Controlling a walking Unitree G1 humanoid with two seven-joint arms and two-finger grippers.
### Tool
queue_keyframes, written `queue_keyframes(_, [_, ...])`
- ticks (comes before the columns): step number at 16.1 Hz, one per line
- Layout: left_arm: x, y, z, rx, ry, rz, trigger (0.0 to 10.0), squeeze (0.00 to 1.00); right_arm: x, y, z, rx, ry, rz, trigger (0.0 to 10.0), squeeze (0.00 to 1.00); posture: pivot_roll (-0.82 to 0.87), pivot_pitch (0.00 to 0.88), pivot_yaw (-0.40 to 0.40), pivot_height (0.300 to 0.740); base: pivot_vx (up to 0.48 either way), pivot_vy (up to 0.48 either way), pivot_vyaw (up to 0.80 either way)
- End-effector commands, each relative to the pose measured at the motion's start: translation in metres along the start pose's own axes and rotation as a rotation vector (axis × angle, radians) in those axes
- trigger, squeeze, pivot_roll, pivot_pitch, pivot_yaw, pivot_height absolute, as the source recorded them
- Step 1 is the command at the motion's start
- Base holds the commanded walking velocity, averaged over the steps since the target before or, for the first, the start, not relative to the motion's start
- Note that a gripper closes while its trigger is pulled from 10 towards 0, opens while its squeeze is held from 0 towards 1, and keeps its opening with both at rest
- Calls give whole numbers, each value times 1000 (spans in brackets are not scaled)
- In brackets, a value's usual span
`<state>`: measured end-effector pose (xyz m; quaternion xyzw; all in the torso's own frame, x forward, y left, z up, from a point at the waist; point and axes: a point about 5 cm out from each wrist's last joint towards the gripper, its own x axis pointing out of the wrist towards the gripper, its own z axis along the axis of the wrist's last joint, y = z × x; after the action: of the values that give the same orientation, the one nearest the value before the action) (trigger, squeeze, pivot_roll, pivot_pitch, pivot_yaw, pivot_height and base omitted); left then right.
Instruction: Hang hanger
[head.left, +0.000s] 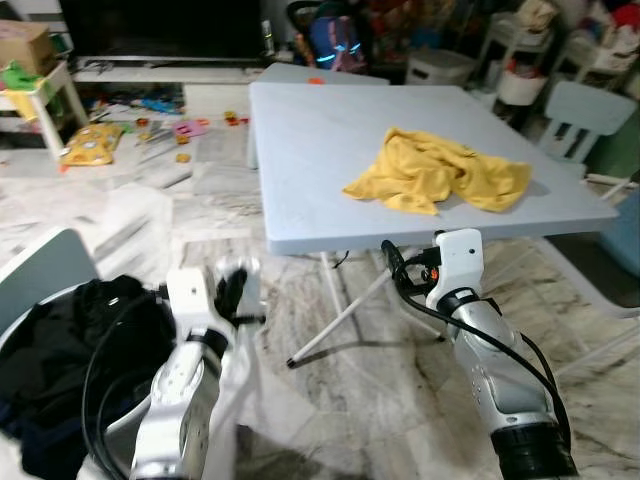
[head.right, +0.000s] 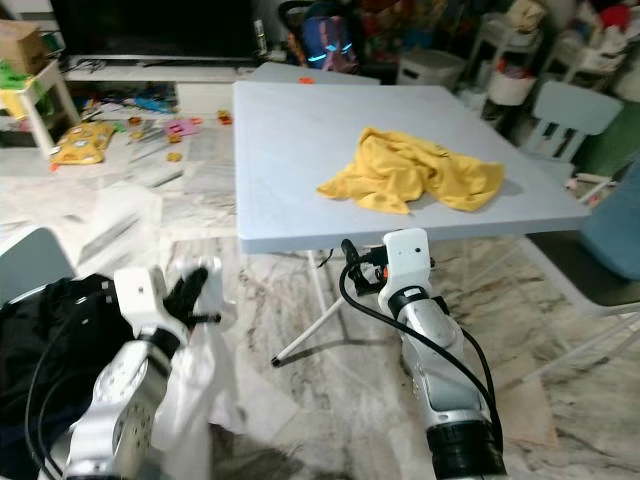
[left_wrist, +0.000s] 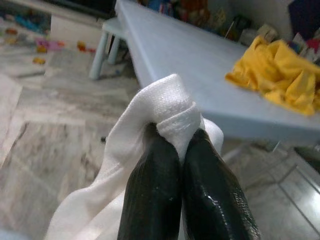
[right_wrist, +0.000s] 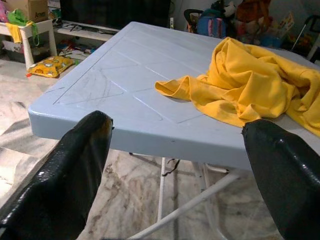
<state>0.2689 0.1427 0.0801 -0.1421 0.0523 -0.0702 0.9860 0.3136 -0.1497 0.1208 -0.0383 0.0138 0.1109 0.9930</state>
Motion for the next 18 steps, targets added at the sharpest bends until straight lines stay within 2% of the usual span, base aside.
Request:
queue_keyframes(1, [2, -7, 8, 16, -37, -53, 10000, 0, 0, -6, 3, -2, -16, -27, 10000, 0, -183, 0, -37, 740, 262, 0, -569])
queue_keyframes(3, [3, -6, 8, 16, -31, -67, 10000, 0, -5, -7, 1, 0, -15, -39, 10000, 0, -197, 0, -16, 740, 328, 0, -800])
queue_keyframes(7, [11, -6, 9, 30, -21, -88, 10000, 0, -13, -10, -2, 2, -15, -67, 10000, 0, -229, 0, 14, 740, 368, 305, -800])
queue_keyframes(15, [11, -15, 4, 6, -11, -124, 10000, 0, -15, -15, 3, -3, -27, -85, 10000, 0, -244, 0, 17, 740, 358, 316, -800])
queue_keyframes(18, [12, -19, 1, -20, 4, -122, 10000, 0, -14, -16, 5, -5, -32, -88, 10000, 0, -247, 0, 15, 740, 84, 0, -152])
